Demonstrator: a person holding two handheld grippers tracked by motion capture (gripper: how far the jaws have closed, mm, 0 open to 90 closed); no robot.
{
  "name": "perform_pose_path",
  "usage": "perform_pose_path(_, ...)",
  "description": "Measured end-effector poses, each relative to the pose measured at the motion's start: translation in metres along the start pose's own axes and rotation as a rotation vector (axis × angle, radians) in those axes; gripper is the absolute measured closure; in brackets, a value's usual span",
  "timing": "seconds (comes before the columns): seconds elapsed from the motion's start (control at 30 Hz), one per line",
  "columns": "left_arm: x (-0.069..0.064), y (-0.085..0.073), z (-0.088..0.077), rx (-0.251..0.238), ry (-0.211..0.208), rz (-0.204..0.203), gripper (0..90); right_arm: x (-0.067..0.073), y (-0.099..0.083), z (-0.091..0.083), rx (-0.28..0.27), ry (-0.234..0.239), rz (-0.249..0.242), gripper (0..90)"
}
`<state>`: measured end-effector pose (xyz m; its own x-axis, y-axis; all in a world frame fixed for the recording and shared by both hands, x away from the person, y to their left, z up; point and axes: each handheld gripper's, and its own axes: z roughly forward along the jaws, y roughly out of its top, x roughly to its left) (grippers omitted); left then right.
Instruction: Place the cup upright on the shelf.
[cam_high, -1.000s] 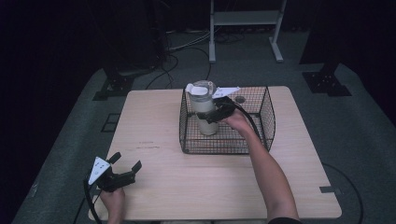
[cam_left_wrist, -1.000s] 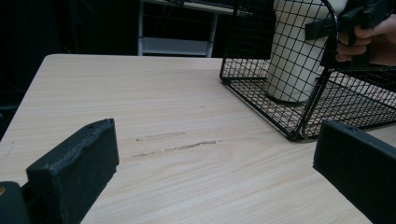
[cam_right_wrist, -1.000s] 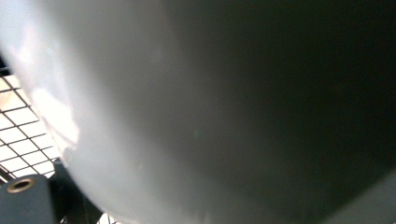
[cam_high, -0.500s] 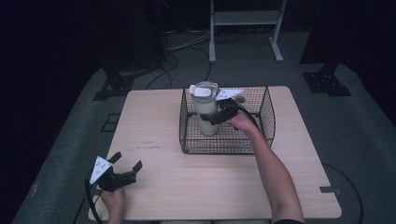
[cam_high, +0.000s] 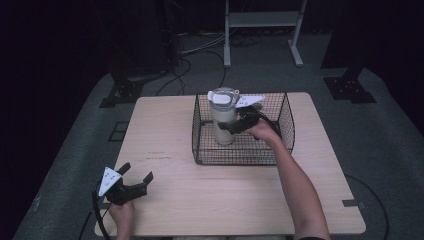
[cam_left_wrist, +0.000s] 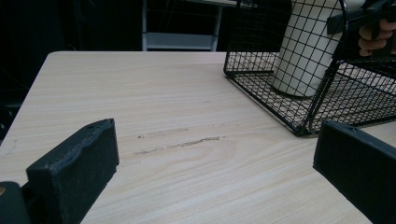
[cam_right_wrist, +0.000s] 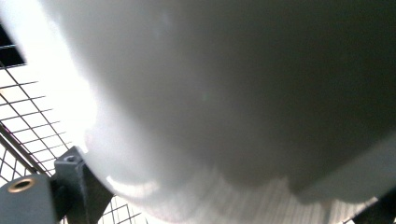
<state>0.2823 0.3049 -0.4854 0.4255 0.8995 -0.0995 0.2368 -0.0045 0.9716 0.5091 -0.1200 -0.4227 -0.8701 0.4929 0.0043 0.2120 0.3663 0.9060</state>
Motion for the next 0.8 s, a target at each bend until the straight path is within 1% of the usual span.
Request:
perform_pose_path(0.13,0.0,-0.0001,0.0001,0.001,0.001,-0.001,0.0,0.0006,-0.0003,-0.0004,-0.001,-0.004,0.001,7.2)
perform_pose_path(0.2,-0.0003,-0.0001,0.0004,0.001,0.004,0.003,0.0,0.0011,0.0001,-0.0016,0.007,-0.006,-0.009,7.1)
perform_pose_path(0.27,-0.0004,0.0,0.0006,0.004,0.006,0.007,0.0,0.0012,0.0,-0.0029,0.017,-0.006,-0.006,7.2)
perform_pose_path(0.5,-0.0008,0.0,0.0008,0.004,0.007,0.011,0.0,0.0025,-0.0009,-0.004,0.015,-0.012,-0.01,7.3)
perform_pose_path(0.7,-0.0009,-0.0002,0.0001,0.001,0.001,0.011,0.0,0.0029,-0.0009,-0.0052,0.02,-0.017,-0.016,7.3)
perform_pose_path(0.8,-0.0006,-0.0004,-0.0007,-0.003,-0.004,0.012,0.0,0.004,-0.0016,-0.0056,0.017,-0.024,-0.026,7.3)
